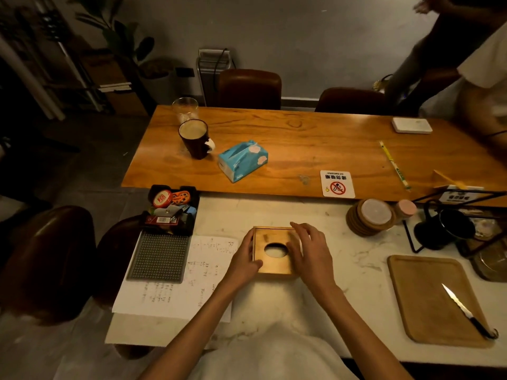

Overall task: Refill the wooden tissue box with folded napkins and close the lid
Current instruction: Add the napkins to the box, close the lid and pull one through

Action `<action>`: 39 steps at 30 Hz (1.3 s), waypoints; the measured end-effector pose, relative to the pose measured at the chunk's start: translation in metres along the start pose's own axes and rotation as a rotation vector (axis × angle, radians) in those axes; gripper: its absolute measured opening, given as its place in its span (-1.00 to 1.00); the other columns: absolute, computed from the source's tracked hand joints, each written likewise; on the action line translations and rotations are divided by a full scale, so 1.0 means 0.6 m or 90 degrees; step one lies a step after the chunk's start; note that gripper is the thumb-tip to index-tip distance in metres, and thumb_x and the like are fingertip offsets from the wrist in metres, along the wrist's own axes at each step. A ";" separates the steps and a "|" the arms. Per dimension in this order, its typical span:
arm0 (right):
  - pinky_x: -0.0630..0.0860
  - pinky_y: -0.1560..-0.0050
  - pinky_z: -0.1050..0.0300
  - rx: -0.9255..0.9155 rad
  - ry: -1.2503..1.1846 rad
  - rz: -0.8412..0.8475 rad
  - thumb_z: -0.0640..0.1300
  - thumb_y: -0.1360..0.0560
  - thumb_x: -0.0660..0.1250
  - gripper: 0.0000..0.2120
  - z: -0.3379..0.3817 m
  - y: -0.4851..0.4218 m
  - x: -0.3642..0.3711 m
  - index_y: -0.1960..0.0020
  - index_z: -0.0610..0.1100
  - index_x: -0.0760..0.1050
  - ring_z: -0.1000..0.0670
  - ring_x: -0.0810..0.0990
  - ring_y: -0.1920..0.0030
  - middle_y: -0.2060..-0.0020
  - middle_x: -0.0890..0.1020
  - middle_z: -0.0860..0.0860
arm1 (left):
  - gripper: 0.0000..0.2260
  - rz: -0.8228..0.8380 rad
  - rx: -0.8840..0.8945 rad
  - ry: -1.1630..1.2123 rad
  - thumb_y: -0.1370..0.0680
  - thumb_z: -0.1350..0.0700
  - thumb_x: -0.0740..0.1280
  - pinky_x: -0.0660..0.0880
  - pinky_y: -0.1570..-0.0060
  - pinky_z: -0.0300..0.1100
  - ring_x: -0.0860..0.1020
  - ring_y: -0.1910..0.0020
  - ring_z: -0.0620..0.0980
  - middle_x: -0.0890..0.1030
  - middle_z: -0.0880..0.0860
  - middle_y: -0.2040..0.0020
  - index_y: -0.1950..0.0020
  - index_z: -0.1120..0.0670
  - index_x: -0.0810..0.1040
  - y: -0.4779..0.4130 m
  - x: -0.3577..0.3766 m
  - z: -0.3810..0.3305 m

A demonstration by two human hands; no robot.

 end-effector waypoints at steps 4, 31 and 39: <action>0.47 0.17 0.10 -0.022 0.132 0.072 -0.04 -0.60 0.20 -0.78 0.058 -0.027 0.019 -0.08 -0.08 0.58 -0.08 0.60 -0.02 -0.03 0.62 -0.04 | -0.20 -0.016 0.008 -0.052 -0.46 0.42 0.29 0.44 -0.30 0.15 0.38 -0.40 0.03 0.35 0.05 -0.48 -0.56 -0.10 0.07 -0.002 0.000 0.005; 0.30 0.14 0.10 -0.080 0.361 0.237 0.03 -0.60 0.17 -0.73 0.076 -0.059 0.063 -0.11 -0.09 0.57 -0.14 0.62 -0.08 -0.08 0.66 -0.08 | -0.24 -0.016 -0.006 -0.030 -0.50 0.39 0.27 0.40 -0.34 0.17 0.38 -0.42 0.05 0.37 0.01 -0.47 -0.55 -0.17 0.07 -0.002 0.006 0.028; 0.44 0.04 0.11 -0.084 0.423 0.262 -0.03 -0.60 0.19 -0.75 0.081 -0.063 0.058 -0.16 -0.10 0.55 -0.12 0.62 -0.14 -0.12 0.65 -0.06 | -0.23 -0.010 0.012 -0.032 -0.47 0.41 0.25 0.38 -0.36 0.18 0.38 -0.42 0.06 0.38 -0.06 -0.41 -0.54 -0.14 0.09 -0.010 0.006 0.036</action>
Point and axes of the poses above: each hand's wrist, its own y-axis away from the middle knuckle, its own x-axis out of the palm, z = x × y, the point moved 4 cm from there along -y, towards the middle knuckle
